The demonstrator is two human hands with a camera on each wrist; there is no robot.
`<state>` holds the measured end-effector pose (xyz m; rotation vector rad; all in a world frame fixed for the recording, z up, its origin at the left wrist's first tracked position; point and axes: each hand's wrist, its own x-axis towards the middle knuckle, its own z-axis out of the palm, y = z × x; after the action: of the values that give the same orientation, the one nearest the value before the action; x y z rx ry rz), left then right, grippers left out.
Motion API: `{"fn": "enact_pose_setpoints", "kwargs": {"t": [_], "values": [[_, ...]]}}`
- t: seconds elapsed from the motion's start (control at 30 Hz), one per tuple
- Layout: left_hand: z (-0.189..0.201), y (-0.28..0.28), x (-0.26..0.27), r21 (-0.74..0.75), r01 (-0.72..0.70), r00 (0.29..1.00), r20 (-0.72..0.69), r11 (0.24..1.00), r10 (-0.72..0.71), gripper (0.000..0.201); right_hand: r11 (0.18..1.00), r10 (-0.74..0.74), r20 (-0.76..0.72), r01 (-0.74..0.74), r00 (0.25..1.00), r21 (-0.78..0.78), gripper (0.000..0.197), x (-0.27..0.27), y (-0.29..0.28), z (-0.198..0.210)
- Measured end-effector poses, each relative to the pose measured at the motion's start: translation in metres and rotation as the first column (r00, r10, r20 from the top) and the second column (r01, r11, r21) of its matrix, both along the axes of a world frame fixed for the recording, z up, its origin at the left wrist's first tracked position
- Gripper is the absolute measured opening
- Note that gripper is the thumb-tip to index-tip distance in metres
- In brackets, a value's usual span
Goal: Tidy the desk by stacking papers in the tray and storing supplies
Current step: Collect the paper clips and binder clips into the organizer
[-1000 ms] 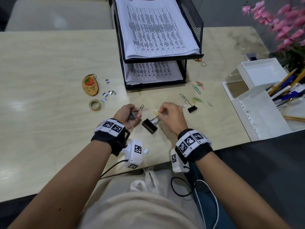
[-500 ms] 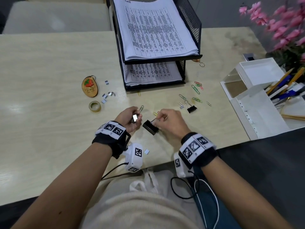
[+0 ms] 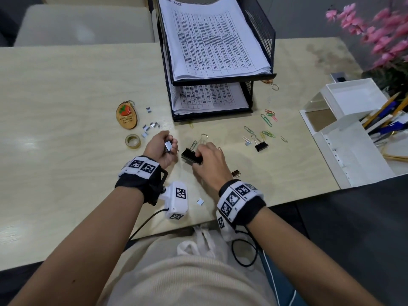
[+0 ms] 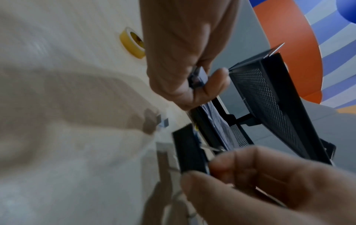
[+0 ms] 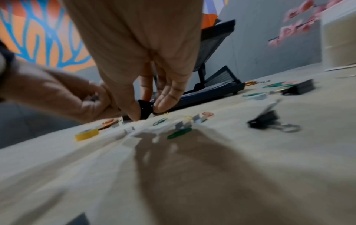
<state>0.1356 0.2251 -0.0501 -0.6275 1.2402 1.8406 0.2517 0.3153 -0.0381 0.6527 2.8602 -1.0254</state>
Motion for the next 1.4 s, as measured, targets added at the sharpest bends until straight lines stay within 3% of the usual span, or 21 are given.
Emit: {"fn": "enact_pose_setpoints", "kwargs": {"t": [0.2, 0.37, 0.53, 0.7, 0.93, 1.13, 1.23, 1.3, 1.4], "values": [[-0.004, 0.0, -0.002, 0.019, -0.029, 0.999, 0.018, 0.999, 0.029, 0.038, 0.996, 0.078, 0.025, -0.077, 0.997, -0.034, 0.018, -0.016, -0.005, -0.014], [-0.014, 0.003, 0.003, 0.013, -0.038, 0.998, 0.05, 0.999, 0.038, 0.035, 0.99, -0.142, -0.008, 0.142, 0.99, 0.004, 0.025, 0.007, 0.019, -0.021], [-0.01, 0.015, 0.01, 0.03, -0.015, 0.999, 0.041, 0.999, 0.014, 0.034, 0.994, -0.101, 0.001, 0.101, 0.995, 0.034, 0.017, 0.019, 0.028, -0.033], [-0.003, 0.025, 0.015, 0.047, -0.011, 1.0, -0.007, 0.999, 0.012, 0.032, 0.987, -0.158, -0.039, 0.156, 0.987, -0.041, 0.016, 0.02, 0.035, -0.035], [-0.003, 0.034, 0.026, 0.074, 0.081, 0.997, -0.016, 0.994, -0.08, 0.034, 0.902, -0.394, -0.144, 0.352, 0.908, -0.249, 0.012, 0.011, 0.041, -0.011], [-0.006, 0.04, 0.038, 0.16, 0.209, 0.971, 0.085, 0.965, -0.224, 0.029, 0.909, -0.298, -0.247, 0.195, 0.922, -0.369, 0.01, -0.002, 0.029, 0.03], [-0.005, 0.035, 0.035, 0.163, 0.19, 0.969, 0.128, 0.968, -0.212, 0.036, 0.928, -0.294, -0.29, 0.199, 0.911, -0.316, 0.011, 0.004, 0.032, 0.029], [-0.006, 0.03, 0.028, 0.135, 0.171, 0.975, 0.121, 0.976, -0.188, 0.039, 0.965, -0.19, -0.238, 0.137, 0.953, -0.225, 0.008, 0.015, 0.03, 0.023], [-0.008, 0.022, 0.016, 0.1, 0.118, 0.986, 0.103, 0.988, -0.128, 0.039, 0.981, 0.119, -0.024, -0.121, 0.993, -0.152, 0.012, 0.035, 0.019, 0.008]]}}
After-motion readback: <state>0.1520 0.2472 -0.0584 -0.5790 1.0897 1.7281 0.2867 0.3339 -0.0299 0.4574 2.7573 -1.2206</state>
